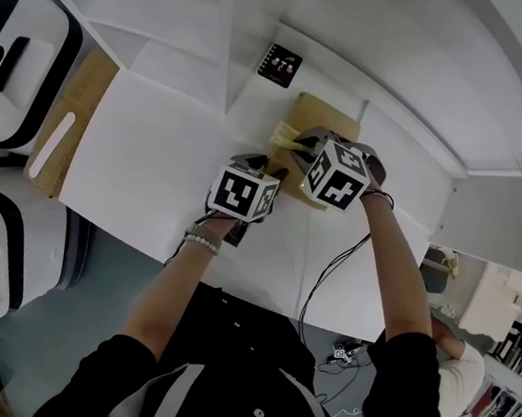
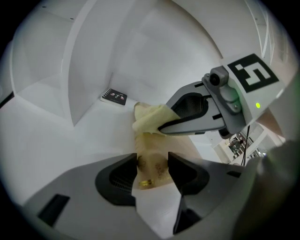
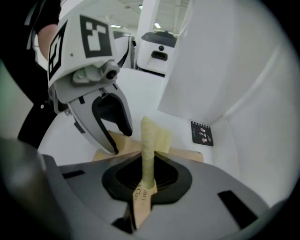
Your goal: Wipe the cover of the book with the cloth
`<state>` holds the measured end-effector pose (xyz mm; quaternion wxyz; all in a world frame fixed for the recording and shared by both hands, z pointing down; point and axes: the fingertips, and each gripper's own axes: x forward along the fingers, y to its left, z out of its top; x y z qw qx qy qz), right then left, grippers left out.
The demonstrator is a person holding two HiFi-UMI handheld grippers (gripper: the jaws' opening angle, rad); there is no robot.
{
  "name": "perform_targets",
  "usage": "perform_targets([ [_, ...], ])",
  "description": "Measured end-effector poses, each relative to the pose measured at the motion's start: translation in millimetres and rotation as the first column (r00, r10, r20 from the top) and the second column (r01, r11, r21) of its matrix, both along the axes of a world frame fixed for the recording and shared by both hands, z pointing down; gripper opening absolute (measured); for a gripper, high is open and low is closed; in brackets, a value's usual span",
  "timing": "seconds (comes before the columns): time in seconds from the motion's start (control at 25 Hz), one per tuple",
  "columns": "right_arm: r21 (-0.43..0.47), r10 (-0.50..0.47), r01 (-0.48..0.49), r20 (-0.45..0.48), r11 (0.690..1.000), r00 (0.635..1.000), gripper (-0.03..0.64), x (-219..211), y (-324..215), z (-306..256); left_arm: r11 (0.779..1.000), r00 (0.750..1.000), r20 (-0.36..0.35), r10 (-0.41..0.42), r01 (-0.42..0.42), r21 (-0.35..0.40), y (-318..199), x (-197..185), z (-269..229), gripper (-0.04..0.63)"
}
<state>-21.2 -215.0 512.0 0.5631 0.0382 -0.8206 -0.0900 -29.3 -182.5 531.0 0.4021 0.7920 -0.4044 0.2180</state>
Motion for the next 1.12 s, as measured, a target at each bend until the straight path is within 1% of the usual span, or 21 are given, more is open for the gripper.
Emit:
perform_targets([
  [0.08, 0.007, 0.1, -0.101, 0.066, 0.995, 0.993, 0.034, 8, -16, -7, 1.0, 1.0, 0.002, 0.001, -0.001, 0.0, 0, 0, 0, 0.21],
  [0.16, 0.049, 0.205, -0.209, 0.089, 0.977, 0.975, 0.035, 26, -39, -12, 1.0, 1.0, 0.006, 0.002, -0.002, -0.001, -1, -1, 0, 0.209],
  [0.24, 0.11, 0.3, -0.307, 0.071, 0.945, 0.951, 0.035, 51, -61, -11, 1.0, 1.0, 0.009, 0.005, -0.005, -0.004, -1, 0, -1, 0.209],
  [0.32, 0.172, 0.352, -0.351, 0.023, 0.921, 0.936, 0.035, 75, -73, -6, 1.0, 1.0, 0.01, 0.008, -0.008, -0.008, 0, 0, -1, 0.209],
  [0.36, 0.197, 0.356, -0.349, -0.001, 0.916, 0.934, 0.035, 82, -75, -2, 1.0, 1.0, 0.012, 0.009, -0.009, -0.008, 0, 0, -1, 0.209],
  [0.44, 0.239, 0.334, -0.316, -0.037, 0.918, 0.942, 0.035, 84, -73, 4, 1.0, 1.0, 0.016, 0.009, -0.009, -0.01, -1, 0, -1, 0.209],
  [0.6, 0.308, 0.238, -0.197, -0.103, 0.931, 0.966, 0.034, 71, -59, 9, 1.0, 1.0, 0.012, 0.022, -0.022, -0.003, -1, 0, -1, 0.209],
  [0.72, 0.296, 0.191, -0.15, -0.114, 0.944, 0.975, 0.035, 56, -43, 9, 0.999, 0.999, 0.012, 0.042, -0.042, 0.004, -2, -1, -2, 0.209],
  [0.84, 0.286, 0.15, -0.11, -0.12, 0.952, 0.981, 0.035, 45, -26, 10, 0.999, 0.999, 0.005, 0.037, -0.037, 0.002, 0, -5, -5, 0.209],
  [1.0, 0.268, 0.106, -0.077, -0.096, 0.96, 0.99, 0.035, 32, -3, 9, 1.0, 0.999, -0.038, -0.012, 0.012, 0.0, 2, -15, -13, 0.205],
  [1.12, 0.274, 0.038, -0.009, -0.099, 0.962, 0.994, 0.035, 21, 18, 8, 0.999, 0.998, -0.037, -0.044, 0.044, -0.005, 4, -24, -14, 0.182],
])
